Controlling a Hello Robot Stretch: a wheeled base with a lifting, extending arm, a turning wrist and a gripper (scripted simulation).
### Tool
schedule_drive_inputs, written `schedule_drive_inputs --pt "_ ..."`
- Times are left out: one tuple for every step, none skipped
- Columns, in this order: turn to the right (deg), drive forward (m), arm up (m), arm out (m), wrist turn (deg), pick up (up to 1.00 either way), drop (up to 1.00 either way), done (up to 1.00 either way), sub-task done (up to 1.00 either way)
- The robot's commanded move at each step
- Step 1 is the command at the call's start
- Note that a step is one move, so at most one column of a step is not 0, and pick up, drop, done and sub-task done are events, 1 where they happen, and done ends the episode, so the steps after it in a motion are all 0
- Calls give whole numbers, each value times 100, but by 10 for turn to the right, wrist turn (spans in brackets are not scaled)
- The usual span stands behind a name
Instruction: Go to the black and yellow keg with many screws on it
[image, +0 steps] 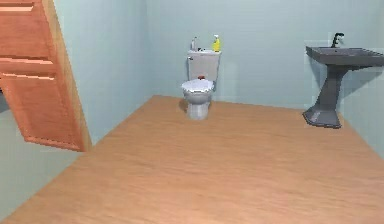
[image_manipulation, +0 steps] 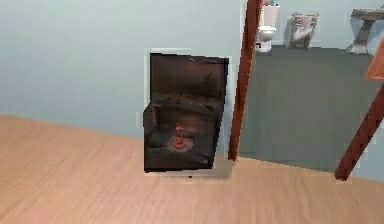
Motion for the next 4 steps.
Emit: schedule_drive_inputs --pt "-450 0 0 0 0 0 0 0 0" --pt "-120 0 0 0 0 0 0 0 0" --pt "0 100 0 0 0 0 0 0 0" --pt "-150 0 0 0 0 0 0 0 0"
